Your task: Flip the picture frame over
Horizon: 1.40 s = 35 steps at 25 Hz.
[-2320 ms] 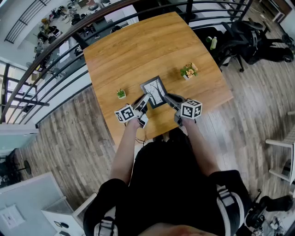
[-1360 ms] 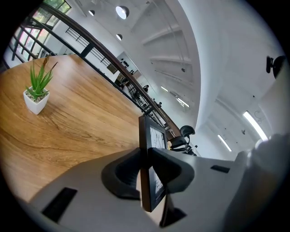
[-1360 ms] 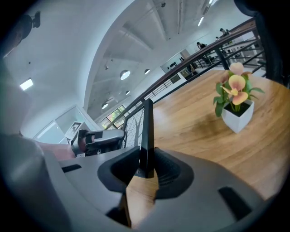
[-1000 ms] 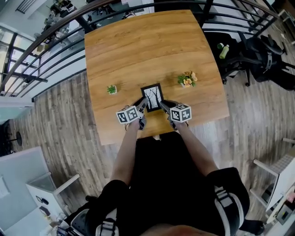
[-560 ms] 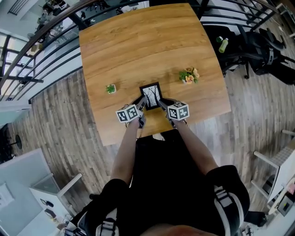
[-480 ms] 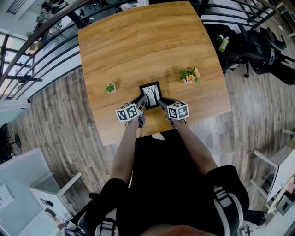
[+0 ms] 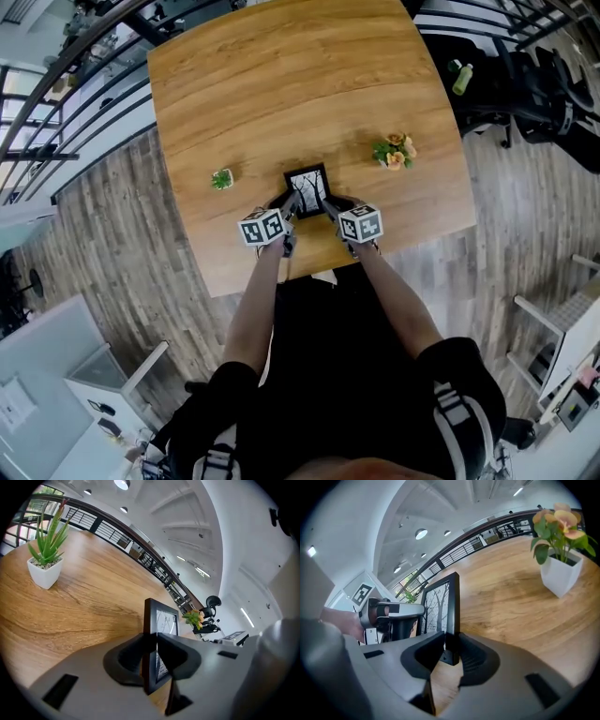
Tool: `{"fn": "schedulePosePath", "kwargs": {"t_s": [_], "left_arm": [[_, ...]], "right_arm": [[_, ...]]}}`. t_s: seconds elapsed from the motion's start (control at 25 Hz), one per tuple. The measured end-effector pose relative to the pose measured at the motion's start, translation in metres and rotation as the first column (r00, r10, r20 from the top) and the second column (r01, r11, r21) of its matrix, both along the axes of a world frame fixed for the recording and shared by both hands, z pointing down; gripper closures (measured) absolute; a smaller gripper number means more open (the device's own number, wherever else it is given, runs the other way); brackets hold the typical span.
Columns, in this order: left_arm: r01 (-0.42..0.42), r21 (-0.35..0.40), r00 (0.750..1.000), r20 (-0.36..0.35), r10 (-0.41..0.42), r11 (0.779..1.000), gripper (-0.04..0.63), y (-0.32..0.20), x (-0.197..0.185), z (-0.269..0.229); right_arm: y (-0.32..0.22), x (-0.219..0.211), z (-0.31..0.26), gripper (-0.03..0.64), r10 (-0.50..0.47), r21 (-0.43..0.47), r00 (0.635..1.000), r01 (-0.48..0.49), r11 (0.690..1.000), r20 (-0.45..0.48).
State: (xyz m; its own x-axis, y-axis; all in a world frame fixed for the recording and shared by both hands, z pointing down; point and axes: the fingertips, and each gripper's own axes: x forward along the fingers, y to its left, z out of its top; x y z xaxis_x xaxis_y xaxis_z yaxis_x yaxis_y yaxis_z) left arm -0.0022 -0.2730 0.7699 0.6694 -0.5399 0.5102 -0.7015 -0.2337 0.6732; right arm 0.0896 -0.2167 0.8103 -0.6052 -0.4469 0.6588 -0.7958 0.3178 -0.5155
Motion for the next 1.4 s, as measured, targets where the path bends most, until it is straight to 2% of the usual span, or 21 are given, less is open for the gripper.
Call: {"fn": "schedulePosePath", "kwargs": {"t_s": [0.2,0.36,0.56,0.8,1.0,1.4], "left_arm": [[-0.029,0.039,0.999,0.041,0.027,0.999,0.505,-0.002,0.004,0.005],[-0.011,0.033,0.999,0.041,0.01,0.999,0.505,-0.005,0.002,0.012],[0.007,0.08,0.997,0.079,-0.014,0.997,0.5,-0.008,0.005,0.011],[0.028,0.099,0.995,0.095,-0.038,0.995,0.494,-0.01,0.002,0.016],[0.024,0.136,0.983,0.178,-0.049,0.99,0.489,-0.011,-0.002,0.019],[0.009,0.164,0.964,0.26,-0.052,0.986,0.487,-0.01,-0.002,0.025]], "right_arm": [[-0.004,0.002,0.008,0.514,-0.018,0.03,0.997,0.02,0.999,-0.072],[-0.006,0.001,0.011,0.514,-0.024,0.041,0.996,0.028,0.999,-0.089],[-0.009,0.002,0.012,0.511,-0.029,0.069,0.993,0.037,0.997,-0.118],[-0.013,0.0,0.014,0.506,-0.022,0.091,0.989,0.036,0.995,-0.143],[-0.015,-0.002,0.013,0.5,-0.024,0.123,0.982,0.048,0.991,-0.185],[-0.014,-0.004,0.013,0.494,-0.054,0.149,0.966,0.094,0.984,-0.251]]}}
